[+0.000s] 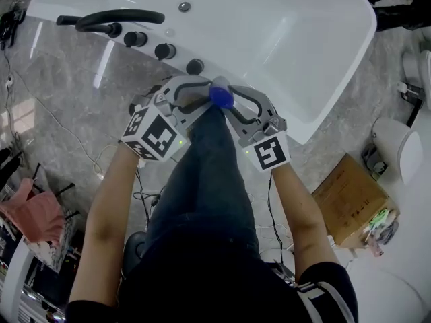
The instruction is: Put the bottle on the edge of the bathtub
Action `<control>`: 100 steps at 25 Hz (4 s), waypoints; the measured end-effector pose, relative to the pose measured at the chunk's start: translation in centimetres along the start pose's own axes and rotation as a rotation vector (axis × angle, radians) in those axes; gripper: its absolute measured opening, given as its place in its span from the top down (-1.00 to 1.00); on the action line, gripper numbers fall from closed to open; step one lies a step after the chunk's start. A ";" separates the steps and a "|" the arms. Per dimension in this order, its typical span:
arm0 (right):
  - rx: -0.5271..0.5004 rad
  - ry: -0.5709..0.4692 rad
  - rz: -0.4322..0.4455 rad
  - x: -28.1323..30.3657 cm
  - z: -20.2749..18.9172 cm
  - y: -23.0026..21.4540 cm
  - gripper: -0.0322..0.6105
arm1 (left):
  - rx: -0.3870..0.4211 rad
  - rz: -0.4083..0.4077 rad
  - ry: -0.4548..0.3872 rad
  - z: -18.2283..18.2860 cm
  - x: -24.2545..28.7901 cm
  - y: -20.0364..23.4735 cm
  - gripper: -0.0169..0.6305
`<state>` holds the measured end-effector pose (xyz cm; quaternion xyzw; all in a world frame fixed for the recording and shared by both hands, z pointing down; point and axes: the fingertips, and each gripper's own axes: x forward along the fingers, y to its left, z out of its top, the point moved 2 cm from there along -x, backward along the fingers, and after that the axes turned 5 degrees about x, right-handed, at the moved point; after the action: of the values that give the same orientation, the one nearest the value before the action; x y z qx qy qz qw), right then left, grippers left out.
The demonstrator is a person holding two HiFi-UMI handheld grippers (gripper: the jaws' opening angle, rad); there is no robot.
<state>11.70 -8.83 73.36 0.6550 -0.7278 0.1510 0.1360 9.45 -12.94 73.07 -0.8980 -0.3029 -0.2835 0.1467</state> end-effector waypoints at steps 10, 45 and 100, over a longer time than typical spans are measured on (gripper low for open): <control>-0.012 0.097 0.032 2.2 -3.7 -0.8 0.48 | -0.059 0.004 0.113 -3.1 2.8 0.0 0.57; 0.057 0.129 0.056 2.1 -2.3 -1.7 0.44 | -0.228 0.050 0.131 -3.5 2.2 0.1 0.57; -0.247 -0.545 0.636 2.6 46.8 34.3 0.85 | -0.452 2.075 -0.154 9.2 -61.0 -20.9 0.94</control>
<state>-22.75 -26.55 30.05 0.3930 -0.9152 -0.0813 -0.0371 -39.81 -20.91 31.21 -0.7388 0.6618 -0.0120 0.1267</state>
